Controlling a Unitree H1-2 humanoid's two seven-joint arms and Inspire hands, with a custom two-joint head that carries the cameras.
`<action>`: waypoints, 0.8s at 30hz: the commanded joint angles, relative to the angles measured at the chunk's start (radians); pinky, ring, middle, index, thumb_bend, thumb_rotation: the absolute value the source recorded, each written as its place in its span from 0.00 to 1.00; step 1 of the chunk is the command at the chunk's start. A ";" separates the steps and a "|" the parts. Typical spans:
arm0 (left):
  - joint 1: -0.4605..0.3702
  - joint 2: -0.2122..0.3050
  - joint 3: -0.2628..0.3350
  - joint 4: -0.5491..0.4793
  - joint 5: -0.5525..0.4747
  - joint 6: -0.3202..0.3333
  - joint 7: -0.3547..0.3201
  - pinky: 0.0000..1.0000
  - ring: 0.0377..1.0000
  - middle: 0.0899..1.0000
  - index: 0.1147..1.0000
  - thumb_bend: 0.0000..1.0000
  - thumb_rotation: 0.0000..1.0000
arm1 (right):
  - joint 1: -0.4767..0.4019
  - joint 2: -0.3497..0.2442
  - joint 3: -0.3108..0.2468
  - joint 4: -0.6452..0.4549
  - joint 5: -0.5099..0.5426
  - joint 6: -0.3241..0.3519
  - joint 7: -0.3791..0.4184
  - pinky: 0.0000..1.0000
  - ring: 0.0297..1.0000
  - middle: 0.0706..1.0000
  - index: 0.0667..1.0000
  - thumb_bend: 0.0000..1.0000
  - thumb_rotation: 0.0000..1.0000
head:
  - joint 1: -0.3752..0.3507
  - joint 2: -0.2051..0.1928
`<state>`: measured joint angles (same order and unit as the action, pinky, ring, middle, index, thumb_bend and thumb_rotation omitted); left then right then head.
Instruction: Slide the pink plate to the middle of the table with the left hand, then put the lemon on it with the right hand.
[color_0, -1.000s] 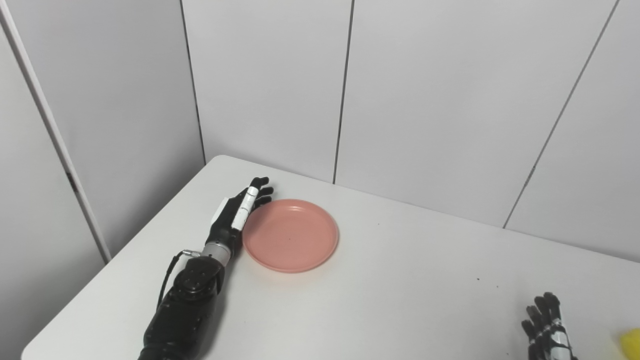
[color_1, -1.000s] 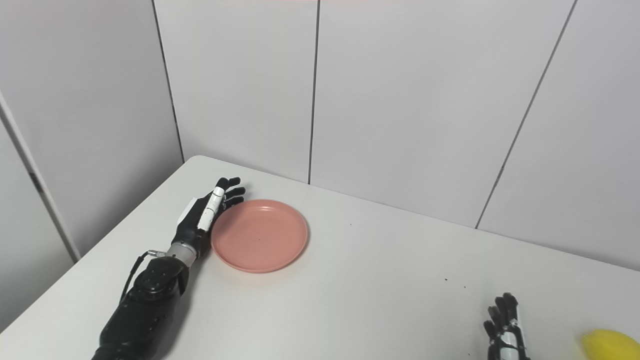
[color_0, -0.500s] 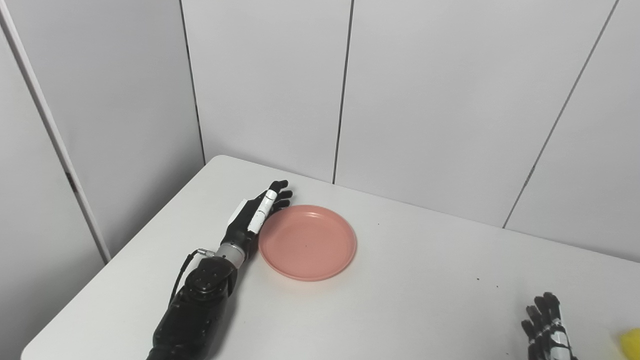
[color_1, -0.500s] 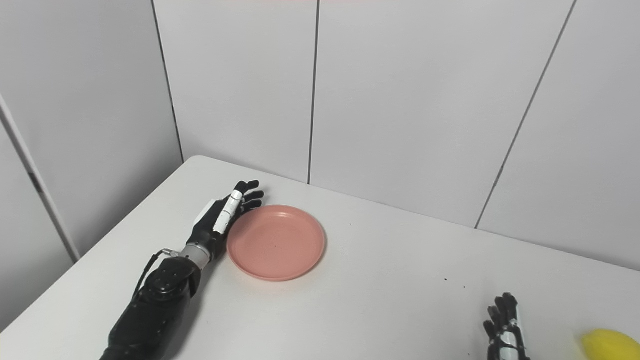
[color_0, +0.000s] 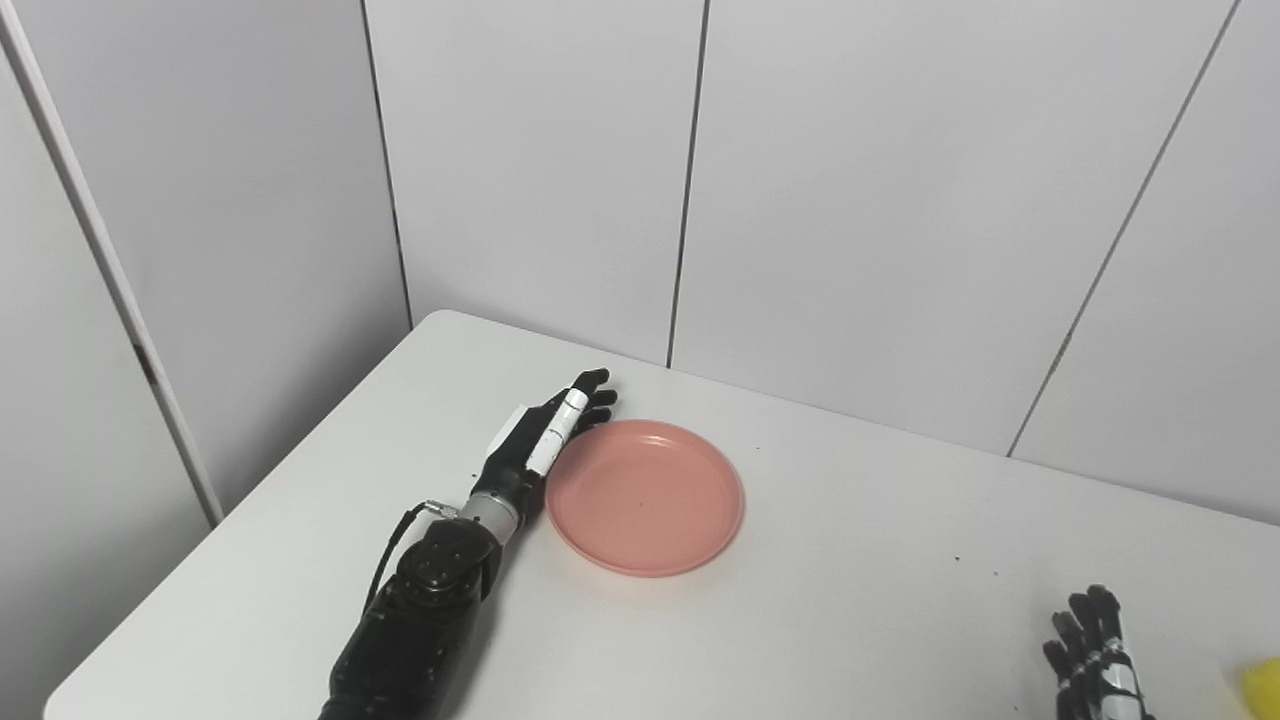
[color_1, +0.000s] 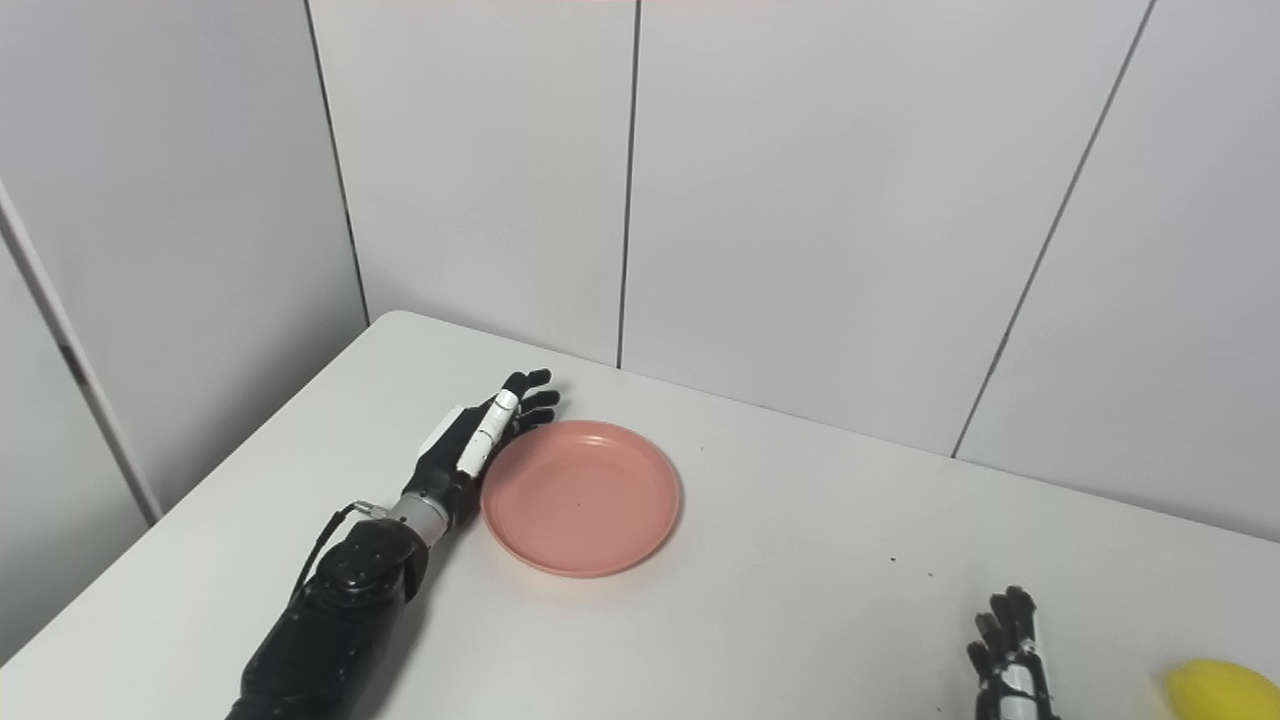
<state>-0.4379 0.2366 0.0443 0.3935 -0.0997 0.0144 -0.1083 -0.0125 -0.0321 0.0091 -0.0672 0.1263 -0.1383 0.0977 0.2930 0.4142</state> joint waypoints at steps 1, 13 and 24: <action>-0.047 -0.012 -0.025 -0.006 0.012 -0.025 -0.030 0.89 0.87 0.86 0.86 0.78 1.00 | 0.014 0.006 0.000 -0.001 -0.001 -0.020 -0.001 1.00 0.99 0.99 1.00 0.63 1.00 | 0.000 0.000; -0.051 -0.020 -0.063 0.017 0.025 -0.027 -0.055 0.91 0.90 0.89 0.88 0.77 1.00 | 0.004 0.011 0.000 0.022 -0.009 -0.041 -0.003 1.00 0.98 0.98 0.99 0.64 1.00 | -0.047 0.026; -0.048 -0.029 -0.058 0.005 0.002 -0.018 -0.073 0.90 0.90 0.88 0.88 0.77 1.00 | -0.001 0.027 0.004 0.024 -0.020 -0.040 -0.006 1.00 0.97 0.97 0.98 0.66 1.00 | -0.132 0.055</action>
<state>-0.4516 0.2255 0.0022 0.4140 -0.0903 -0.0056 -0.1407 -0.0181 -0.0202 0.0087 -0.0600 0.1018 -0.1385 0.0954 0.1779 0.4617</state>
